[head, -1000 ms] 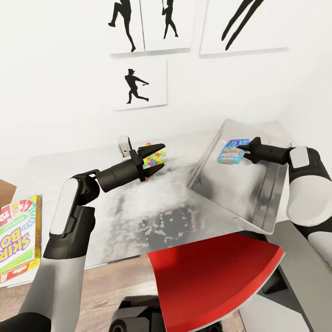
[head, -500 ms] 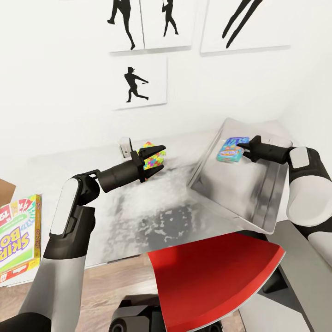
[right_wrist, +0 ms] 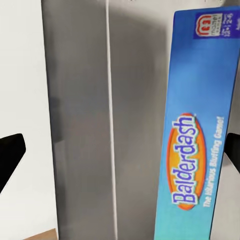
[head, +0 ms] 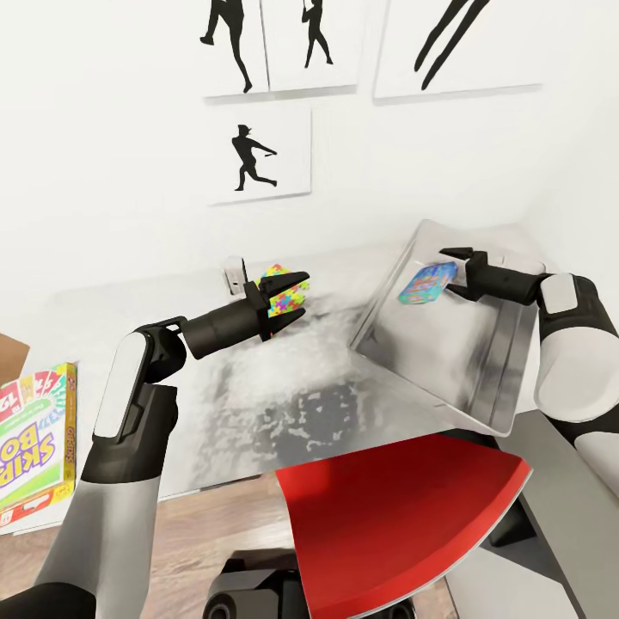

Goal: Put all the toys in the child's room - the three board games (two on the bed and one on the table), the two jigsaw puzzles on the table, and the tennis ball on the table - inside the toy box on the table in the child's room.

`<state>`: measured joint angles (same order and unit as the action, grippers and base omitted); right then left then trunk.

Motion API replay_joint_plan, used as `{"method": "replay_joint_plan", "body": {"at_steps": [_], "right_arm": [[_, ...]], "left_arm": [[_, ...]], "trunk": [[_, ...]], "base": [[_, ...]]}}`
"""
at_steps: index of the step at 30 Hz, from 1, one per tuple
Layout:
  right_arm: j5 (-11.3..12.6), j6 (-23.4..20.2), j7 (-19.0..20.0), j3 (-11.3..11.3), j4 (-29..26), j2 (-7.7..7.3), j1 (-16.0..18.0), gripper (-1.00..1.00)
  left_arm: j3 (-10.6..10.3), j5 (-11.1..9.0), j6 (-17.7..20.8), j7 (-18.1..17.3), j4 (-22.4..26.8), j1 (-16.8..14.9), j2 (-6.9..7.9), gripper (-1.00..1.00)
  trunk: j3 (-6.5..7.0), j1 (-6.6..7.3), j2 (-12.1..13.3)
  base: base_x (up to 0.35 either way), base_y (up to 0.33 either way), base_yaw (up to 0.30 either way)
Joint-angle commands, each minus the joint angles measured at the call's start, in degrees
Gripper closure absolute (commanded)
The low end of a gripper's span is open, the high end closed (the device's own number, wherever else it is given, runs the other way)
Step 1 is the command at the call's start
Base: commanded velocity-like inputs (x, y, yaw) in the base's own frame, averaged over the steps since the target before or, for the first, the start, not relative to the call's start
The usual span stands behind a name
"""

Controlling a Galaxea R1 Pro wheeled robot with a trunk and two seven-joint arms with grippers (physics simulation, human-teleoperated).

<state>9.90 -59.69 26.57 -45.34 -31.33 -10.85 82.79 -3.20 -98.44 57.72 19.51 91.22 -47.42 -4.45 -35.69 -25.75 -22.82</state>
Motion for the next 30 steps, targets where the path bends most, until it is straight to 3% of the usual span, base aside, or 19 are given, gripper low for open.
{"method": "replay_joint_plan", "body": {"at_steps": [1, 15, 30], "right_arm": [[-0.1, -0.3, 0.1, -0.3, 0.0, 0.00, 0.1, -1.00], [-0.1, -0.3, 0.1, -0.3, -0.4, -0.04, 0.1, -1.00], [-0.2, -0.3, 0.0, -0.2, -6.0, -0.04, -0.6, -1.00]], "left_arm": [[0.0, -0.6, 0.1, 0.6, 0.0, 0.0, -0.03, -1.00], [0.0, -0.6, 0.1, 0.6, 0.1, 0.0, -0.03, -1.00], [0.0, -0.6, 0.1, 0.6, 0.1, 0.0, -0.03, -1.00]], "trunk": [[-0.08, -0.03, -0.1], [-0.08, -0.03, -0.1], [-0.08, -0.03, -0.1]], "base": [[0.000, 0.000, 0.000], [0.000, 0.000, 0.000], [0.000, 0.000, 0.000]]}}
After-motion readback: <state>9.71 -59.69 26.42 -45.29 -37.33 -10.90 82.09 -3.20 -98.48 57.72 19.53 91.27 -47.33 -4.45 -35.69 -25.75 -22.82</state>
